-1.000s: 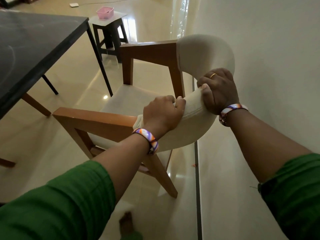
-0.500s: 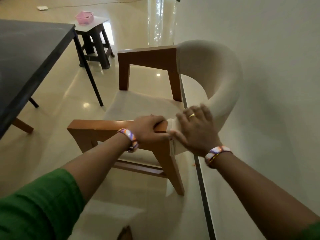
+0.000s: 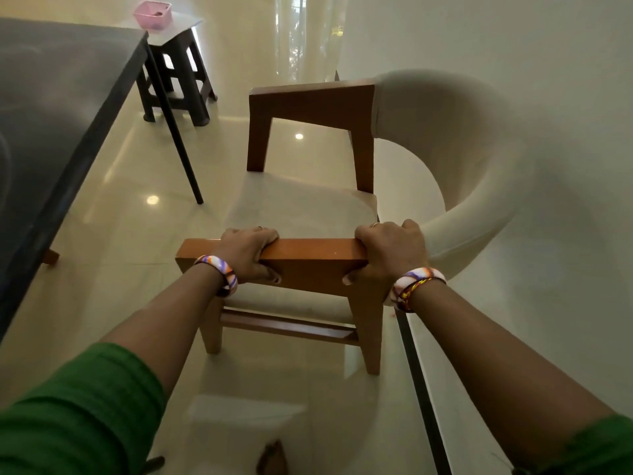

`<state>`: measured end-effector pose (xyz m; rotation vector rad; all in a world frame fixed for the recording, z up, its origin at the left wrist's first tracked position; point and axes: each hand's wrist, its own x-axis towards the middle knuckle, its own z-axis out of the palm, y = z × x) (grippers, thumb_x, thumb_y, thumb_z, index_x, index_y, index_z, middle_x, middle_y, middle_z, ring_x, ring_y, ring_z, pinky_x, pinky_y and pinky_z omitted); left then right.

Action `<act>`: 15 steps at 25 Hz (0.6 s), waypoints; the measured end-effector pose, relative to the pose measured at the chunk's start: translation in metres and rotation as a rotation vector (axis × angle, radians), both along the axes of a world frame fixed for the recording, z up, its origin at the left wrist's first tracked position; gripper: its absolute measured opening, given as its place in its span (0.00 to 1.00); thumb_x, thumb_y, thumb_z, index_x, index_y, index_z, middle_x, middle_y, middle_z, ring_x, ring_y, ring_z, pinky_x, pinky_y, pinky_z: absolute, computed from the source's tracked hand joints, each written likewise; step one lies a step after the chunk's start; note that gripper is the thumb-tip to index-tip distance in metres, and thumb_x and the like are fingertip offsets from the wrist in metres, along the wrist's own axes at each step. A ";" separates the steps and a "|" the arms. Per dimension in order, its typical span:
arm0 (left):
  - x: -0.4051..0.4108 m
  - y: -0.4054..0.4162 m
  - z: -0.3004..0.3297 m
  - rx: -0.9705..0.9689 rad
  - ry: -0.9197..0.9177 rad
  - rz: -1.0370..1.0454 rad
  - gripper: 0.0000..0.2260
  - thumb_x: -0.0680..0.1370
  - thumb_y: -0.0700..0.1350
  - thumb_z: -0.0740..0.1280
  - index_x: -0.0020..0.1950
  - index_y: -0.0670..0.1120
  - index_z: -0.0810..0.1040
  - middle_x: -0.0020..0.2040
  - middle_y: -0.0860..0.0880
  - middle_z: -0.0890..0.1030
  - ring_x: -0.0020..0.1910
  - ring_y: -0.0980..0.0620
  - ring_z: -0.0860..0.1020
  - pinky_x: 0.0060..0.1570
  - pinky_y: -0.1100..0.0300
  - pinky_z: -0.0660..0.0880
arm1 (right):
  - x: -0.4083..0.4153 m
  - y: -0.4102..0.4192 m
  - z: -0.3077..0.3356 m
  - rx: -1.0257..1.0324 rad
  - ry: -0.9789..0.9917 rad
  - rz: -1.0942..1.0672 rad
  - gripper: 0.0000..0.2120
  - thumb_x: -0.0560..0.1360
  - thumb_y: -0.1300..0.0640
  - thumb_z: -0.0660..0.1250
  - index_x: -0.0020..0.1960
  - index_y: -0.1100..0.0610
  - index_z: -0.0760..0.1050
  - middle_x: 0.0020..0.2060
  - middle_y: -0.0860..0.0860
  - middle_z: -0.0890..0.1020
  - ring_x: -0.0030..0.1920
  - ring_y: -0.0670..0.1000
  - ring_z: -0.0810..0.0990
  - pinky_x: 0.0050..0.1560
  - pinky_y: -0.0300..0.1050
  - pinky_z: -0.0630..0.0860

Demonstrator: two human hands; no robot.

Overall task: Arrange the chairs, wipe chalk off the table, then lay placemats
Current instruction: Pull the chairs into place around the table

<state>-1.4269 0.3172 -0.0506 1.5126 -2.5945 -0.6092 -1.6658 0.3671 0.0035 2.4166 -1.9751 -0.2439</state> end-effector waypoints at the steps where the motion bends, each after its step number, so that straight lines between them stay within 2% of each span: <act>1: 0.002 -0.002 -0.001 0.002 0.003 -0.017 0.21 0.68 0.54 0.74 0.56 0.49 0.72 0.46 0.55 0.70 0.45 0.55 0.69 0.51 0.57 0.63 | 0.002 -0.002 0.001 0.017 -0.009 -0.035 0.28 0.64 0.34 0.71 0.55 0.52 0.73 0.50 0.52 0.80 0.51 0.55 0.77 0.56 0.49 0.67; 7: 0.024 -0.006 0.003 0.080 -0.018 -0.060 0.21 0.68 0.54 0.73 0.57 0.51 0.71 0.48 0.53 0.72 0.49 0.52 0.71 0.53 0.56 0.63 | 0.029 0.002 0.007 0.092 -0.047 -0.103 0.28 0.63 0.35 0.72 0.54 0.52 0.74 0.49 0.51 0.80 0.50 0.53 0.77 0.57 0.50 0.68; 10: 0.062 -0.009 0.014 0.161 -0.053 0.014 0.20 0.67 0.50 0.75 0.56 0.52 0.73 0.49 0.52 0.74 0.50 0.51 0.71 0.52 0.56 0.65 | 0.067 0.012 0.010 0.068 -0.107 -0.038 0.24 0.66 0.35 0.70 0.52 0.52 0.74 0.47 0.52 0.80 0.48 0.54 0.77 0.53 0.48 0.69; 15: 0.125 -0.024 0.030 0.248 -0.184 0.194 0.20 0.67 0.42 0.75 0.51 0.56 0.71 0.47 0.53 0.72 0.47 0.52 0.70 0.47 0.58 0.65 | 0.148 0.009 0.013 0.057 -0.177 0.145 0.16 0.73 0.44 0.67 0.54 0.55 0.75 0.49 0.54 0.80 0.51 0.57 0.78 0.45 0.48 0.60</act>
